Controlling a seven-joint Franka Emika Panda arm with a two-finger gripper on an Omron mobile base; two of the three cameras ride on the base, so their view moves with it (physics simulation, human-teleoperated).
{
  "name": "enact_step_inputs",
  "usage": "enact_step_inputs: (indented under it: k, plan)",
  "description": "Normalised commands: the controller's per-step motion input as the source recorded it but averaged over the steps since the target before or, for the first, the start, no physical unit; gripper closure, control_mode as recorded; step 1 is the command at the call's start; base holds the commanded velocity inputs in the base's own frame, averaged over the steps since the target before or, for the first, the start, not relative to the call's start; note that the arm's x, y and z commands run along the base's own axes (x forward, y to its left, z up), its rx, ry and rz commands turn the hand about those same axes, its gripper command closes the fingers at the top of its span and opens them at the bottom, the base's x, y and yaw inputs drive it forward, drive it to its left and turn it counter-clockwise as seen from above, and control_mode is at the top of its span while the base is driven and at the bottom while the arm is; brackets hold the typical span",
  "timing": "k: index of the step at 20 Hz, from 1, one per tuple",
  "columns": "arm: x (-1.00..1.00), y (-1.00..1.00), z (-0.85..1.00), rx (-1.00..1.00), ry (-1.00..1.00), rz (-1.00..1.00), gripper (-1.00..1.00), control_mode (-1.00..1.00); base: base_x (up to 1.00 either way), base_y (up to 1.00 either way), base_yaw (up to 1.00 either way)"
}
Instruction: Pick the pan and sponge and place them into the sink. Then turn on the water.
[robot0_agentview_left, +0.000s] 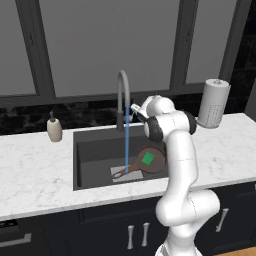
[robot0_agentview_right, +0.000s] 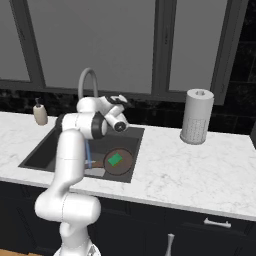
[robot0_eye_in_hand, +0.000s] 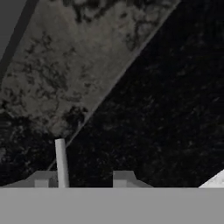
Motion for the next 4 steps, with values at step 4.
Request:
enact_step_inputs:
  k: [4]
  plan:
    - [-0.69, -0.97, 0.0, 0.28, -0.09, 0.0, 1.0, -1.0, 0.0, 0.0, 0.0]
